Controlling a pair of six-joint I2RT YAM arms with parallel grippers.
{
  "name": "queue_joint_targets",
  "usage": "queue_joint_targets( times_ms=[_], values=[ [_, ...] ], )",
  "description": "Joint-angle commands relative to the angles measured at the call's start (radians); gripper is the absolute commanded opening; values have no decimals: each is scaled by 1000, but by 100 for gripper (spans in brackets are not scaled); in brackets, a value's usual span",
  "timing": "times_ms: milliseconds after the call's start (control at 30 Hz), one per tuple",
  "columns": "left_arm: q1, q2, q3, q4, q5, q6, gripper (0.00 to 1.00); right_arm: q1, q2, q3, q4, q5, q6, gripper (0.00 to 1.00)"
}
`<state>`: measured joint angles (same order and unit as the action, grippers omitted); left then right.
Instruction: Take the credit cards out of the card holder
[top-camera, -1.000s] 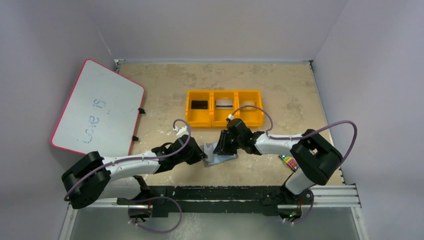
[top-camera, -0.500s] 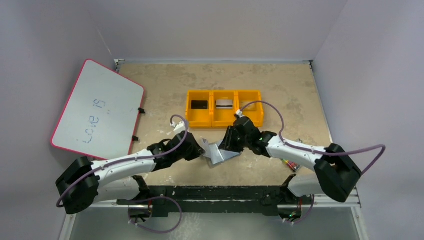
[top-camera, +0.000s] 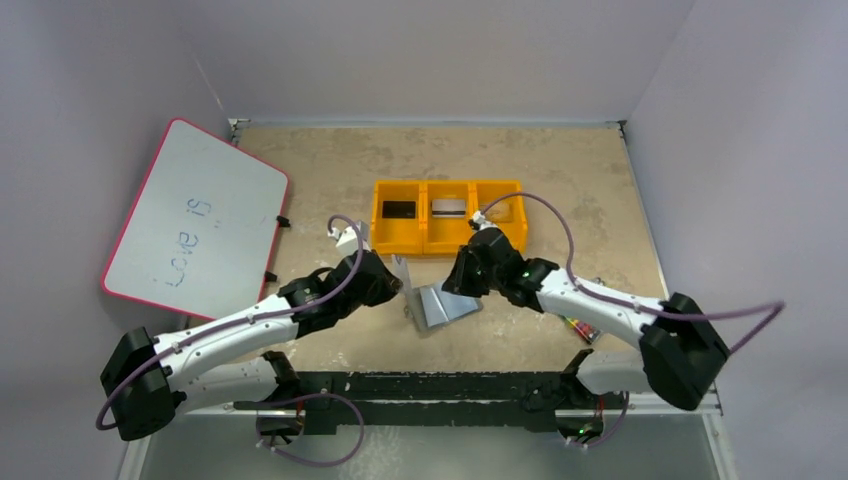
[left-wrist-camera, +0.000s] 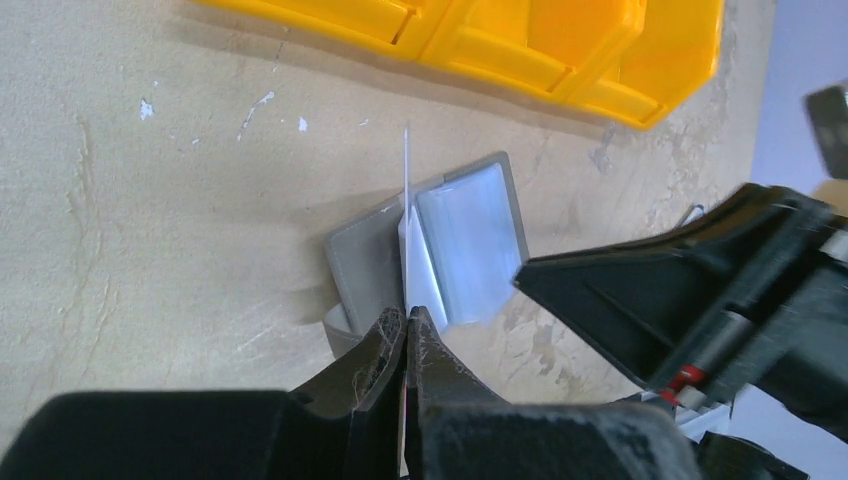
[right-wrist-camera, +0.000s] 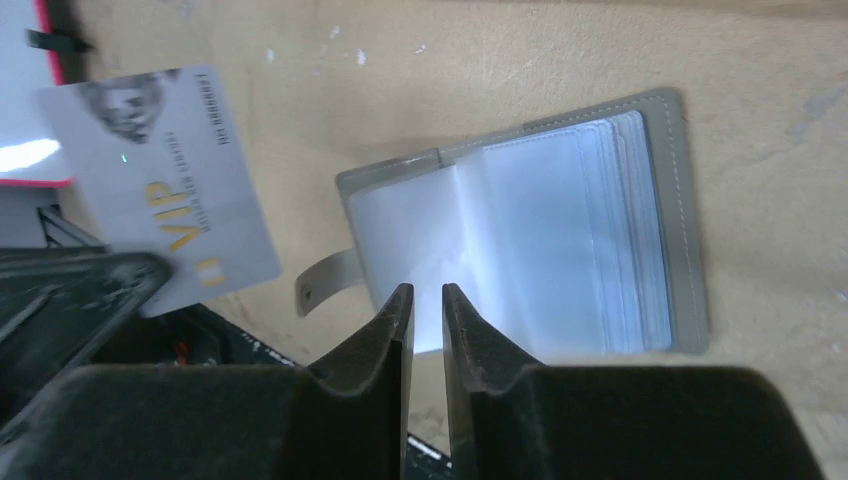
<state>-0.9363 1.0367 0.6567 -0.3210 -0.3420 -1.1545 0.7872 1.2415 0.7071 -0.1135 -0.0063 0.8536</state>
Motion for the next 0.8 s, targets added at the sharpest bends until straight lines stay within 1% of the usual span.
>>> queue_joint_targets(
  times_ms=[0,33,67,100,167,200,267,333,433,467,500,600,733,767],
  values=[
    [2,-13,44,22,-41,33,0,1,176,19,85,-75,-45,17],
    [2,-13,51,28,-42,37,0,1,224,29,65,-63,-40,13],
    [2,-13,58,32,-39,43,0,0,263,45,34,-24,-37,9],
    [2,-15,66,41,-35,51,0,1,287,62,5,32,-32,7],
    [3,-15,81,49,-28,70,0,0,276,86,-19,54,-53,6],
    [2,-16,90,50,-30,79,0,1,240,98,-21,65,-67,7],
    [2,-25,100,49,-49,86,0,1,137,108,-7,47,-86,19],
    [3,-54,93,73,-71,84,0,-1,19,106,16,59,-85,36],
    [2,-112,60,161,-66,96,0,-12,-134,64,70,99,-30,51],
    [2,-130,43,202,-55,103,0,-18,-169,41,102,87,-26,58],
    [2,-150,29,244,-38,110,0,-31,-199,14,148,51,-32,62],
    [2,-186,-8,340,13,124,0,-83,-264,-49,282,-117,2,65],
    [2,-199,-38,437,100,120,0,-100,-330,-91,384,-207,50,65],
    [2,-198,-47,460,122,118,0,-101,-353,-123,448,-233,56,65]
  ],
)
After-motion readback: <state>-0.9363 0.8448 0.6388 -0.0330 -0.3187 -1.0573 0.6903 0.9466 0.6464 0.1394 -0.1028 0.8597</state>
